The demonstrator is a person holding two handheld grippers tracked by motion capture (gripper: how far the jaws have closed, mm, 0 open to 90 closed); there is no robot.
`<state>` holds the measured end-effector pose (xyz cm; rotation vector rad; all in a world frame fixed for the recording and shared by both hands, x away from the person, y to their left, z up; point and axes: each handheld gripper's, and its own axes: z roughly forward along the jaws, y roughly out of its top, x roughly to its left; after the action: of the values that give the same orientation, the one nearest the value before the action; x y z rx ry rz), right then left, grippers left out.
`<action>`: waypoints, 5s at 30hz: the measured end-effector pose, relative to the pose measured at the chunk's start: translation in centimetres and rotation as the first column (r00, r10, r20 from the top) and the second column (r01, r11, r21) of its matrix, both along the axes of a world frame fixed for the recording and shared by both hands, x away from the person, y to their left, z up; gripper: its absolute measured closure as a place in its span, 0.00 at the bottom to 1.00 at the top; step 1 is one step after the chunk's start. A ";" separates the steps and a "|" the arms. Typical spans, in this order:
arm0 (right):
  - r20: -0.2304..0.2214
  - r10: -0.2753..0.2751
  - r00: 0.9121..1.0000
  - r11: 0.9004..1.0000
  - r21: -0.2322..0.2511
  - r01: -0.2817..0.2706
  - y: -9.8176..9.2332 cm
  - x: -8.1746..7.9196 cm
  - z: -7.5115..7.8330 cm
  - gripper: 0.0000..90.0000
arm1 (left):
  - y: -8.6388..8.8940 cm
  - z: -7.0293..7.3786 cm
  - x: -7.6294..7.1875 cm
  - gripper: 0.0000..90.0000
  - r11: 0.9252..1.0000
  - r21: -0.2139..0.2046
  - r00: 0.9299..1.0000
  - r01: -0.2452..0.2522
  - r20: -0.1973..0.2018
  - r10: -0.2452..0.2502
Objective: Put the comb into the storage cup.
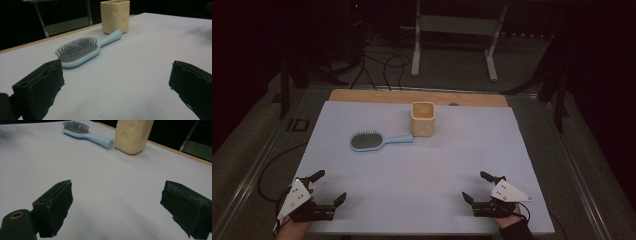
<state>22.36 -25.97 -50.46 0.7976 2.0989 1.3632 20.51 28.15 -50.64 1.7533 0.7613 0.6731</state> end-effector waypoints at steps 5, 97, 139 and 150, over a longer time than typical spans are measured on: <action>0.002 0.005 1.000 1.000 -0.004 -0.005 0.0 -0.1 0.0 0.11 | 0.0 0.0 0.1 0.00 1.000 0.006 1.000 0.003 -0.003 -0.003; 0.056 -0.015 0.998 1.000 0.021 0.014 0.2 -0.7 1.0 0.11 | -4.9 9.9 6.7 0.00 0.991 0.026 0.990 0.132 -0.052 -0.130; 0.054 -0.001 0.999 1.000 0.026 0.000 0.2 -0.7 0.9 0.11 | -12.1 8.6 15.8 0.00 0.986 0.099 0.968 0.135 -0.228 -0.109; 0.057 0.001 0.998 1.000 0.028 -0.002 0.2 -0.7 1.0 0.11 | -13.9 7.4 18.2 0.03 0.986 0.110 0.959 0.129 -0.266 -0.096</action>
<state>21.62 -25.78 -49.49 0.7597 2.0411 1.4032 38.76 14.29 -43.20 2.0113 0.8024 0.4263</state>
